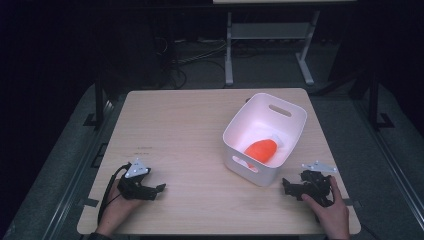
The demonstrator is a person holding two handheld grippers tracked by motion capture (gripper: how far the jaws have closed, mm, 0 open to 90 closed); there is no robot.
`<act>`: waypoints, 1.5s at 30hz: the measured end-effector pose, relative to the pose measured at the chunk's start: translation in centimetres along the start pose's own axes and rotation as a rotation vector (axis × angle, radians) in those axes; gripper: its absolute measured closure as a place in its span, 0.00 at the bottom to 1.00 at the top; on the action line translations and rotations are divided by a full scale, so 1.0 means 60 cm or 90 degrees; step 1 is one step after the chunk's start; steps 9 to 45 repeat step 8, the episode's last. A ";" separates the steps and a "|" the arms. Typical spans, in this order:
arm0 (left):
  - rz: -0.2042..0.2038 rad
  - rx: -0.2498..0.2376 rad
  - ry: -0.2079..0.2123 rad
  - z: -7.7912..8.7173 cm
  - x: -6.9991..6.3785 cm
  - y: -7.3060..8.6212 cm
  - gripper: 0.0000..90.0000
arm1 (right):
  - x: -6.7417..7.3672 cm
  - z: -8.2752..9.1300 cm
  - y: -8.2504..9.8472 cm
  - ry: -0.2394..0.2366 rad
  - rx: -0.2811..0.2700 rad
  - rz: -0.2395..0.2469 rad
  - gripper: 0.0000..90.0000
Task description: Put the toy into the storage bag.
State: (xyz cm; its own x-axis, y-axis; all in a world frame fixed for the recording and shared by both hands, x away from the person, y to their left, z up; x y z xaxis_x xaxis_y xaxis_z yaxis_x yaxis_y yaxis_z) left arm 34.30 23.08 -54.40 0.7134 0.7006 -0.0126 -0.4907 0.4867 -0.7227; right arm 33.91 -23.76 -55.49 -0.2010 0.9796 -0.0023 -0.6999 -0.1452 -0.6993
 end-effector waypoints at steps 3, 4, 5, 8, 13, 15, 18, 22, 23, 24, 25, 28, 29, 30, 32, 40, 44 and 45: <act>-0.002 0.002 0.002 0.000 -0.001 0.001 0.14 | 0.000 0.000 0.000 0.000 0.000 0.000 0.00; -0.001 0.002 0.002 0.000 -0.001 0.001 0.14 | 0.000 0.000 0.000 0.000 0.000 0.001 0.00; -0.001 0.002 0.002 0.000 -0.001 0.001 0.14 | 0.000 0.000 0.000 0.000 0.000 0.000 0.00; 0.000 0.002 0.002 0.000 -0.001 0.001 0.14 | 0.000 0.000 0.000 0.000 0.000 0.000 0.00; 0.000 0.002 0.002 0.000 -0.001 0.001 0.14 | 0.000 0.000 0.000 0.000 0.000 0.000 0.00; 0.000 0.002 0.002 0.000 -0.001 0.001 0.14 | 0.000 0.000 0.000 0.000 0.000 0.000 0.00; 0.000 0.002 0.002 0.000 -0.001 0.001 0.14 | 0.000 0.000 0.000 0.000 0.000 0.000 0.00; 0.000 0.002 0.002 0.000 -0.001 0.001 0.14 | 0.000 0.000 0.000 0.000 0.000 0.000 0.00; 0.000 0.002 0.002 0.000 -0.001 0.001 0.14 | 0.000 0.000 0.000 0.000 0.000 0.000 0.00; 0.000 0.002 0.002 0.000 -0.001 0.001 0.14 | 0.000 0.000 0.000 0.000 0.000 0.000 0.00; 0.000 0.002 0.002 0.000 -0.001 0.001 0.14 | 0.000 0.000 0.000 0.000 0.000 0.000 0.00; 0.000 0.002 0.002 0.000 -0.001 0.001 0.14 | 0.000 0.000 0.000 0.000 0.000 0.000 0.00; 0.000 0.002 0.002 0.000 -0.001 0.001 0.14 | 0.000 0.000 0.000 0.000 0.000 0.000 0.00; 0.000 0.002 0.002 0.000 -0.001 0.001 0.14 | 0.000 0.000 0.000 0.000 0.000 0.000 0.00; 0.000 0.002 0.002 0.000 -0.001 0.001 0.14 | 0.000 0.000 0.000 0.000 0.000 0.000 0.00; 0.000 0.002 0.002 0.000 -0.001 0.001 0.14 | 0.000 0.000 0.000 0.000 0.000 0.000 0.00; 0.000 0.002 0.002 0.000 -0.001 0.001 0.14 | 0.000 0.000 0.000 0.000 0.000 0.000 0.00; 0.000 0.002 0.002 0.000 -0.001 0.001 0.14 | 0.000 0.000 0.000 0.000 0.000 0.000 0.00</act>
Point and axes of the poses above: each handheld gripper's, and its own axes: z roughly backward along the jaws, y roughly out of its underside, x roughly to its left, the point moved 10 cm from there along -z, roughly forward along the jaws, and after that the axes turned 2 degrees about y, right-handed, at the moved point
